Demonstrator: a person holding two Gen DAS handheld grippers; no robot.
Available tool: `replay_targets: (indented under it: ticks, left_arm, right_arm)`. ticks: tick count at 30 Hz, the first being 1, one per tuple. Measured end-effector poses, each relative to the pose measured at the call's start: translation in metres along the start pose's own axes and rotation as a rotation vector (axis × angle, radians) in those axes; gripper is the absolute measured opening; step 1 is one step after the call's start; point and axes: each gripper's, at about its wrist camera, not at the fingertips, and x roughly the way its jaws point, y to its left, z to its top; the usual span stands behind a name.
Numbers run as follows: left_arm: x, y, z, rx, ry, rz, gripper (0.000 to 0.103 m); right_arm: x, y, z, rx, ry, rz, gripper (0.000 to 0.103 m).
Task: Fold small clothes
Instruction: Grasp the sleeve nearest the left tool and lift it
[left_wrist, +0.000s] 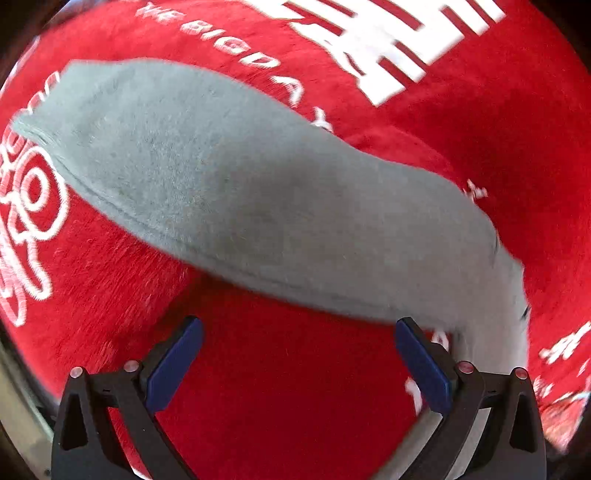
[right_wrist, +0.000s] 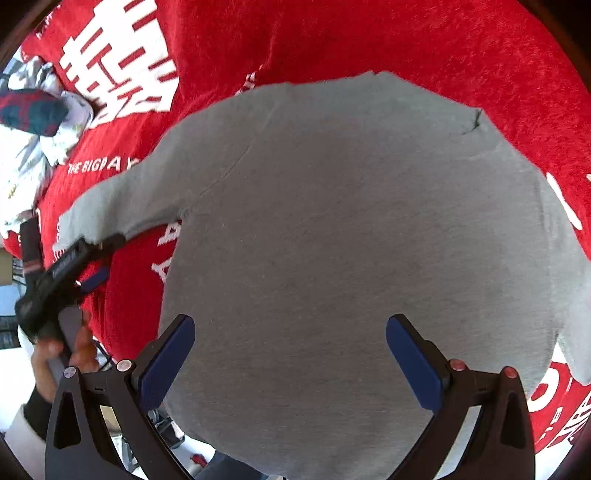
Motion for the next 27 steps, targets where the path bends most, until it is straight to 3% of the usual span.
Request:
replay_targets:
  ticks: [5, 9, 12, 15, 17, 21, 27]
  left_arm:
    - [0.000, 0.010, 0.030, -0.052, -0.062, -0.132, 0.103]
    - [-0.019, 0.019, 0.048, -0.073, -0.163, -0.108, 0.095]
    - [-0.035, 0.031, 0.057, -0.082, -0.228, -0.041, 0.092]
    - [-0.035, 0.043, 0.065, -0.094, -0.229, 0.002, 0.059]
    - [-0.030, 0.051, 0.069, -0.110, -0.208, 0.012, 0.008]
    - [-0.035, 0.051, 0.067, -0.098, -0.230, -0.012, 0.007]
    - [-0.074, -0.010, 0.066, 0.084, -0.316, -0.094, 0.007]
  right_arm:
    - [0.010, 0.007, -0.003, -0.015, 0.027, -0.023, 0.103]
    - [0.014, 0.011, -0.003, -0.019, 0.038, -0.034, 0.103]
    - [0.015, 0.014, -0.003, -0.024, 0.037, -0.032, 0.103]
    - [0.017, 0.017, -0.002, -0.026, 0.035, -0.028, 0.103]
    - [0.016, 0.017, -0.002, -0.026, 0.034, -0.026, 0.103]
    - [0.013, 0.014, -0.005, -0.020, 0.029, -0.020, 0.103]
    - [0.003, 0.002, -0.011, 0.011, -0.009, -0.008, 0.103]
